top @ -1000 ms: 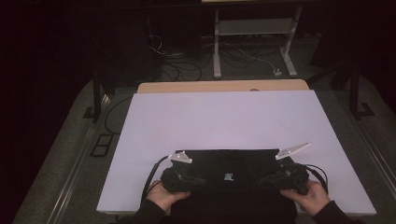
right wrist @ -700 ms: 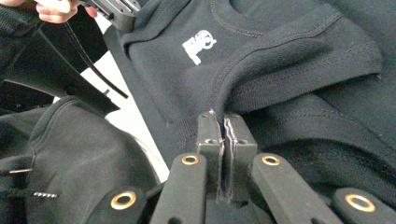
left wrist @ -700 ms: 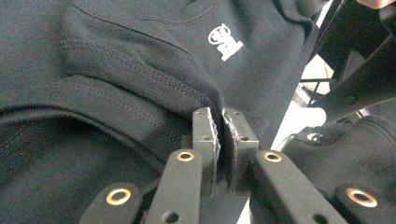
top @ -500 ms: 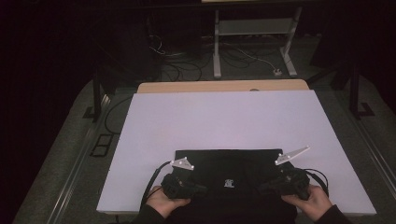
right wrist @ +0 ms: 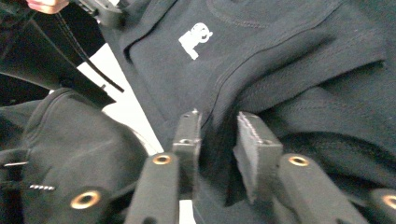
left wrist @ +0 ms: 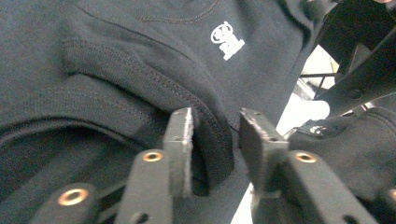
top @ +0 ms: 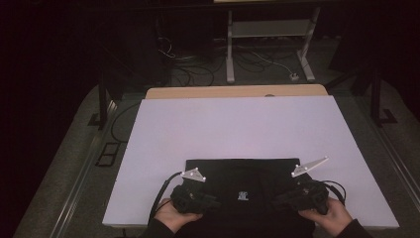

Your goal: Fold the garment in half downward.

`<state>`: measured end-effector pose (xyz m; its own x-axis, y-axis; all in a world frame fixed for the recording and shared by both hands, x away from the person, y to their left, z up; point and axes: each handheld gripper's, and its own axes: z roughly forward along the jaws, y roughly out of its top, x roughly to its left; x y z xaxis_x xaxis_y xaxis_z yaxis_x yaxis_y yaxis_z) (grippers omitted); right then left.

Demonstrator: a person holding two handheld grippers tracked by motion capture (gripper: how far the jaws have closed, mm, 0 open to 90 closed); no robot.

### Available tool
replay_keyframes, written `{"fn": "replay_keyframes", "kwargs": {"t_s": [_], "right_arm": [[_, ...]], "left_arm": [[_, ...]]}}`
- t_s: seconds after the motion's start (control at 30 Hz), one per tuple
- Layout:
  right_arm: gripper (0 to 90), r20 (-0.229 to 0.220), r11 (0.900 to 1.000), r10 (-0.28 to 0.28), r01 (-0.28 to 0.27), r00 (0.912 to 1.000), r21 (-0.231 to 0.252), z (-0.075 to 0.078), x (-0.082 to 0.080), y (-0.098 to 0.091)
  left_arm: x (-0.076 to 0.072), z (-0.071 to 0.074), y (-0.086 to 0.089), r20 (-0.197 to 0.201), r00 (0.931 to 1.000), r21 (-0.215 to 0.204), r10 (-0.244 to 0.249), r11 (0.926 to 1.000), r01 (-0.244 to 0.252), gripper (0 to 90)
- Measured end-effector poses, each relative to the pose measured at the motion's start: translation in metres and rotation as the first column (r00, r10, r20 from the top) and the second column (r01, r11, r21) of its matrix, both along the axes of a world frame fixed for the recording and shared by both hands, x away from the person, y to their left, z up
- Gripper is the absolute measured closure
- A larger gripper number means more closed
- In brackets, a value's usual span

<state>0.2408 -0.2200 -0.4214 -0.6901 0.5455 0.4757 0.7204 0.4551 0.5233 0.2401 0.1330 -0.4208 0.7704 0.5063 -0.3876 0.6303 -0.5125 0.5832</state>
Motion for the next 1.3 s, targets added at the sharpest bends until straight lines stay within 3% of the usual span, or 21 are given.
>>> {"fn": "replay_keyframes", "kwargs": {"t_s": [0.17, 0.47, 0.57, 0.83, 0.93, 1.2, 1.3], "right_arm": [[50.9, 0.032, 0.9998, -0.021, 0.021, 0.9992, 0.001, 0.004, -0.002, -0.001], [29.3, 0.088, 0.9994, -0.031, 0.03, 0.9956, 0.015, 0.011, -0.005, -0.003], [23.7, 0.097, 0.9992, -0.038, 0.037, 0.9945, 0.018, 0.014, -0.004, -0.004], [6.8, 0.134, 0.9981, -0.059, 0.055, 0.9892, 0.029, 0.024, -0.001, -0.008], [0.5, 0.152, 0.9983, -0.058, 0.055, 0.9868, 0.021, 0.026, 0.0, -0.008], [0.0, 0.182, 0.9984, -0.049, 0.044, 0.9821, 0.034, 0.038, 0.005, -0.013], [0.0, 0.188, 0.9981, -0.055, 0.048, 0.9806, 0.038, 0.042, 0.007, -0.017]], "left_arm": [[-0.004, 0.005, 0.0, 0.063, 0.998, 0.002, 0.008, 1.0, -0.008, 42.6], [-0.002, 0.01, 0.004, 0.071, 0.9969, -0.047, 0.032, 0.9985, -0.029, 24.7], [0.0, 0.011, 0.003, 0.06, 0.9981, -0.065, 0.012, 0.9978, -0.008, 19.1], [0.006, 0.015, 0.003, 0.081, 0.9965, -0.051, 0.022, 0.9986, -0.018, 0.0], [0.008, 0.017, 0.004, 0.101, 0.9947, -0.047, 0.016, 0.9988, -0.011, 0.0], [0.012, 0.028, 0.008, 0.153, 0.9882, -0.042, 0.009, 0.9991, -0.002, 0.0], [0.015, 0.032, 0.011, 0.17, 0.9854, -0.022, 0.004, 0.9997, 0.0, 0.0]]}}
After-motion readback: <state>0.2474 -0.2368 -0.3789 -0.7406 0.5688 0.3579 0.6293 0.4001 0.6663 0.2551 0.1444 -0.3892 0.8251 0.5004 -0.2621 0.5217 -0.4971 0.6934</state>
